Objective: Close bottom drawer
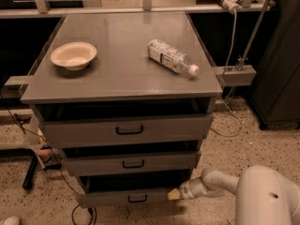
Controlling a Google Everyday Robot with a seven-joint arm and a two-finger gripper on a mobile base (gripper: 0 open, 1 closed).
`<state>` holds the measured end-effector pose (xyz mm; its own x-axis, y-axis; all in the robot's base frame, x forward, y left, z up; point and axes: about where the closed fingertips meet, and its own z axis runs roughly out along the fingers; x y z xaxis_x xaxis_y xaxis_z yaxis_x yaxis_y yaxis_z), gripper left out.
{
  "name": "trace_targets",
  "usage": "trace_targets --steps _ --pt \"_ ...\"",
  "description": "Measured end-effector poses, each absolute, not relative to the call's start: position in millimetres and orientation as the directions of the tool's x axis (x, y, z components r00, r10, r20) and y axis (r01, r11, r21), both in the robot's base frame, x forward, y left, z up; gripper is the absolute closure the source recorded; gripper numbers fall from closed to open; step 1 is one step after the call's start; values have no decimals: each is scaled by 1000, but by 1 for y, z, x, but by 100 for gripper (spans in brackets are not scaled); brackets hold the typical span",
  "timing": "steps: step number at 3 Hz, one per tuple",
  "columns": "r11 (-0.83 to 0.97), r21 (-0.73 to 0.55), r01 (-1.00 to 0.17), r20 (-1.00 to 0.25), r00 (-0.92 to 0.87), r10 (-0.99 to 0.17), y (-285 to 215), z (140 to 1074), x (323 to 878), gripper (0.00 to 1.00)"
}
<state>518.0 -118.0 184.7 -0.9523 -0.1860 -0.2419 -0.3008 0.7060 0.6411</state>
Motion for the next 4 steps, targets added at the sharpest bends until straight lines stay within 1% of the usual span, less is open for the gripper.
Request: trace_targets --steps 1,2,3,4 --pt "707 632 -317 -260 -946 -192 -113 186 536 100" --pt "729 614 -301 -319 -940 -120 -114 209 548 100" --pt "769 579 -270 -372 -927 -46 -115 232 532 100" --pt "821 514 -248 -406 -914 -22 -116 237 523 100"
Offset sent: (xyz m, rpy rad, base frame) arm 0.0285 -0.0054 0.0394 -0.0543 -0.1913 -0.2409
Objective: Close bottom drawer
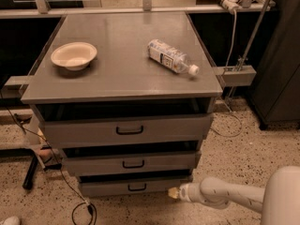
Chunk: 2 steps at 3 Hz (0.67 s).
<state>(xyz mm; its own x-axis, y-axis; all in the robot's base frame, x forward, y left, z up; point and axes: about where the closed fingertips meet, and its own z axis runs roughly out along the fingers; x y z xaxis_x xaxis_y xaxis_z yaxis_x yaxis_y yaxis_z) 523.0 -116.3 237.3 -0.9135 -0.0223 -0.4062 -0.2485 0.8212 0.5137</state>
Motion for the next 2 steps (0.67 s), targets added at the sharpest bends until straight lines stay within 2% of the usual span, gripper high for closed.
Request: trace_targets --steps 1,2 --pt "840 488 -235 -432 -902 -2 -121 234 529 100" --pt "837 505 -211 -365 -931 -14 -141 234 510 100"
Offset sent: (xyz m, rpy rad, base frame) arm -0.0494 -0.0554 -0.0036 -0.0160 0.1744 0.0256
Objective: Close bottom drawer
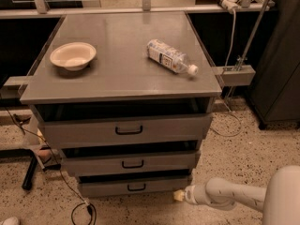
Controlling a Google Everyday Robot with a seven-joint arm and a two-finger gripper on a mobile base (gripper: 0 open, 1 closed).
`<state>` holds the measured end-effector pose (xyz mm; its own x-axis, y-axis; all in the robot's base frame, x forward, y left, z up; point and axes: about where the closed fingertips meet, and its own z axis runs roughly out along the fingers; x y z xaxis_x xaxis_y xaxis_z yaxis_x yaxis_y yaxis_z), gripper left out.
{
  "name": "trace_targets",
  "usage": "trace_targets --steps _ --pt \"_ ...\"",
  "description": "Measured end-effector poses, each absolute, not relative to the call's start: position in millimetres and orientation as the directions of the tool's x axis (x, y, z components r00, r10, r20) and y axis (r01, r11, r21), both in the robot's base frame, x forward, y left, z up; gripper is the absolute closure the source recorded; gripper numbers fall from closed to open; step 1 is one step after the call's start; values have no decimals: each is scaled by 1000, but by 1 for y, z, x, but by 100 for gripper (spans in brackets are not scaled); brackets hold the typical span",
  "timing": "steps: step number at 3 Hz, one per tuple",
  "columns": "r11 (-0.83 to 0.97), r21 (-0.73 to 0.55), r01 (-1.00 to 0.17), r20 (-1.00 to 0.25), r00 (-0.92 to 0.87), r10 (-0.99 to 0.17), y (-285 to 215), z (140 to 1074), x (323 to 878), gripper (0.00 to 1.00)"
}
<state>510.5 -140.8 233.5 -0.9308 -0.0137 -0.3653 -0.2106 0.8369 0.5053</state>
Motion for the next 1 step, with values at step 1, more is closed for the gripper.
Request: trace_targets --steps 1 --pt "863 493 -115 -249 -968 13 -190 238 473 100"
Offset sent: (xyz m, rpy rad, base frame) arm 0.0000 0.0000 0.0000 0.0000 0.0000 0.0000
